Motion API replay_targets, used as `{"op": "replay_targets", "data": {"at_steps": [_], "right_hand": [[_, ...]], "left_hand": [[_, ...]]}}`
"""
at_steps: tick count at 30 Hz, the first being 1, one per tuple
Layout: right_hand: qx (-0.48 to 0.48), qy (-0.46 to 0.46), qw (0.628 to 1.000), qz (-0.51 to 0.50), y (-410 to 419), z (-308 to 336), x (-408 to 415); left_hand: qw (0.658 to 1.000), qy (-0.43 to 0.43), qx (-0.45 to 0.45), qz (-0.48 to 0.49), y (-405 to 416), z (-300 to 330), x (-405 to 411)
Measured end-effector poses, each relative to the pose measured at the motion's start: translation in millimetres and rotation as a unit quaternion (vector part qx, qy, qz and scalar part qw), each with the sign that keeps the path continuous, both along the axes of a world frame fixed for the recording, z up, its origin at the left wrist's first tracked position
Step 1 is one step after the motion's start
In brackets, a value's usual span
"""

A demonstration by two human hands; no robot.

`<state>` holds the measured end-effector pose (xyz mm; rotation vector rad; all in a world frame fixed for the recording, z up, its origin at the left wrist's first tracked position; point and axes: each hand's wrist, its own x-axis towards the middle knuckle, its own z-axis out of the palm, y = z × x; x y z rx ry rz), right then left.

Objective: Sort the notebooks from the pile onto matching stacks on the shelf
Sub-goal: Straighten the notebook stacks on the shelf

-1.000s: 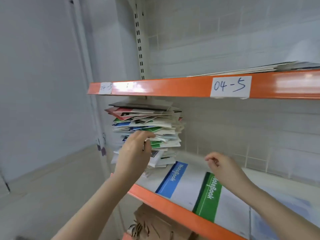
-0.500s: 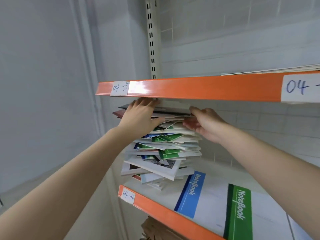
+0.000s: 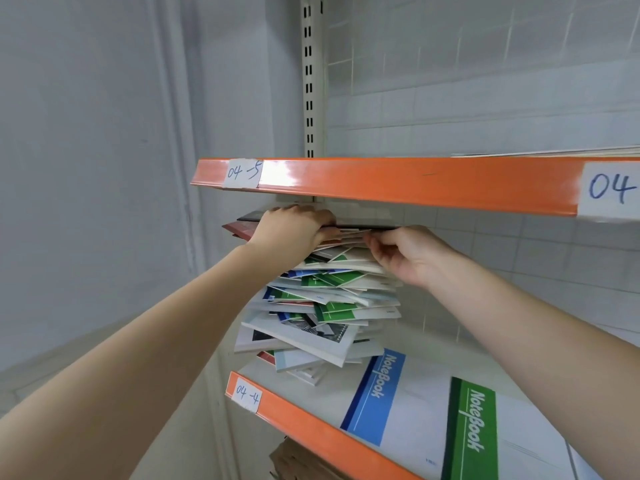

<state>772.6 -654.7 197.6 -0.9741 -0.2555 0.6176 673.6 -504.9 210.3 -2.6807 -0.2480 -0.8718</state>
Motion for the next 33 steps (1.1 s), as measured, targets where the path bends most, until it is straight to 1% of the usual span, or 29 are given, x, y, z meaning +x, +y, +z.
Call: {"op": "replay_targets", "data": {"at_steps": [4,5,8,12,16,20,21,22,24,25,27,28,30,32,33], "right_hand": [[0.0,0.054,0.999,-0.002,-5,1,-1],[-0.001,0.065,0.998,0.001,-6,1,-2],[-0.008,0.07,0.997,0.01,-12,3,-5],[-0.019,0.059,0.998,0.007,-12,6,-7],[-0.003,0.055,0.998,0.006,-11,11,-9],[0.02,0.081,0.994,0.074,-25,16,-6],[0.017,0.088,0.992,0.089,-29,15,-4],[0.004,0.095,0.991,0.098,-33,14,-3],[-0.051,0.097,0.99,0.087,-40,8,-2],[-0.085,0.085,0.99,0.072,-43,5,-2],[-0.158,0.026,0.986,0.044,-52,-2,2],[-0.194,-0.005,0.981,0.02,-58,-4,5],[-0.237,-0.06,0.969,-0.045,-76,-8,11],[-0.252,-0.099,0.958,-0.093,-97,-14,15],[-0.258,-0.113,0.954,-0.108,-107,-17,16]], "left_hand": [[0.994,-0.054,0.093,0.017,-5,-3,0],[0.993,-0.065,0.101,0.018,-5,-3,0],[0.989,-0.116,0.087,0.011,-4,-5,0],[0.987,-0.138,0.08,-0.007,-14,-10,-7],[0.977,-0.179,0.093,-0.074,-18,-14,-16],[0.958,-0.218,0.118,-0.147,-25,-23,-23],[0.954,-0.216,0.126,-0.168,-27,-26,-23],[0.949,-0.213,0.134,-0.189,-28,-29,-21],[0.942,-0.208,0.141,-0.223,-30,-33,-18],[0.939,-0.204,0.144,-0.236,-31,-33,-17],[0.938,-0.195,0.137,-0.254,-34,-34,-20],[0.94,-0.189,0.122,-0.255,-35,-32,-23],[0.95,-0.21,0.051,-0.227,-29,-28,-30],[0.958,-0.238,-0.062,-0.149,-19,-21,-37],[0.962,-0.225,-0.119,-0.1,-12,-17,-38]]}}
